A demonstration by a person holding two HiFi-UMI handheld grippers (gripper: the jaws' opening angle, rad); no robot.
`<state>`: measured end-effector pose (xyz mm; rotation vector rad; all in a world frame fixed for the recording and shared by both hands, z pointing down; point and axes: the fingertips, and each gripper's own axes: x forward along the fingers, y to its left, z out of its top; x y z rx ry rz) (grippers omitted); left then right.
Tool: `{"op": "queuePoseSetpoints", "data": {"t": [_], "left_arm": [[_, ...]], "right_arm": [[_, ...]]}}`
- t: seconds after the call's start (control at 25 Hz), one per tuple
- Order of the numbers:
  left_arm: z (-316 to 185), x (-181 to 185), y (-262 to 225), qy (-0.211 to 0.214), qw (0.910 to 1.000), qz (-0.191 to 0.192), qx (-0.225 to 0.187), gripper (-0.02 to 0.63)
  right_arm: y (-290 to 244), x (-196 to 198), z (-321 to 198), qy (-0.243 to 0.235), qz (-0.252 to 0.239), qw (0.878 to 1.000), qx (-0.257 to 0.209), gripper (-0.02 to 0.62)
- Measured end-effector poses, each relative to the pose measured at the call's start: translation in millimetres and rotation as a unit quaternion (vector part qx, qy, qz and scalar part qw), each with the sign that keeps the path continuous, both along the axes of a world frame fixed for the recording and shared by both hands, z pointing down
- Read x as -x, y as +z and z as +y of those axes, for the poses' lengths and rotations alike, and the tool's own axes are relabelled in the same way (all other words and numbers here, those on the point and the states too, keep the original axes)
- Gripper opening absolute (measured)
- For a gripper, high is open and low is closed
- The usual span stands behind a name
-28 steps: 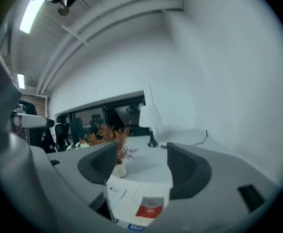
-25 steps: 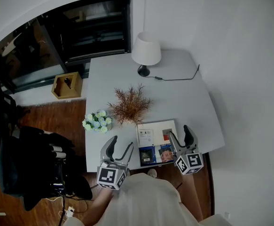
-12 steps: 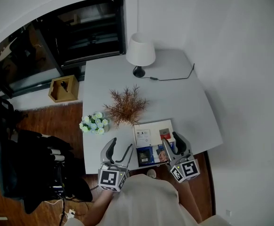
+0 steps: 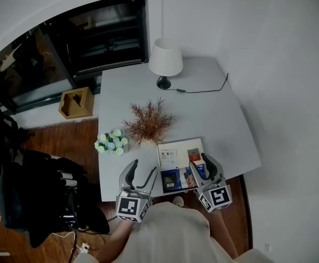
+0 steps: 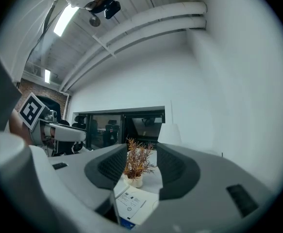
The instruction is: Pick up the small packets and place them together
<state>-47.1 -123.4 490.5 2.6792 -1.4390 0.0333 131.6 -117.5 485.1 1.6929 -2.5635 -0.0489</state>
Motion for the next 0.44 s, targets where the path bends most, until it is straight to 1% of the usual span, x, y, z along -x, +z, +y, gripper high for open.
{"op": "queuePoseSetpoints", "data": {"t": [0.2,0.44], "left_arm": [[1.0,-4.2,0.2,0.004,1.0,0.001,-0.001,0.267],[3.0,-8.3,2.7,0.005,1.0,0.002,0.001,0.267]], "right_arm": [[1.0,-0.5,1.9,-0.003,0.01,1.0,0.001,0.207],[2.3,-0.1,2.7,-0.007,0.01,1.0,0.003,0.207]]}}
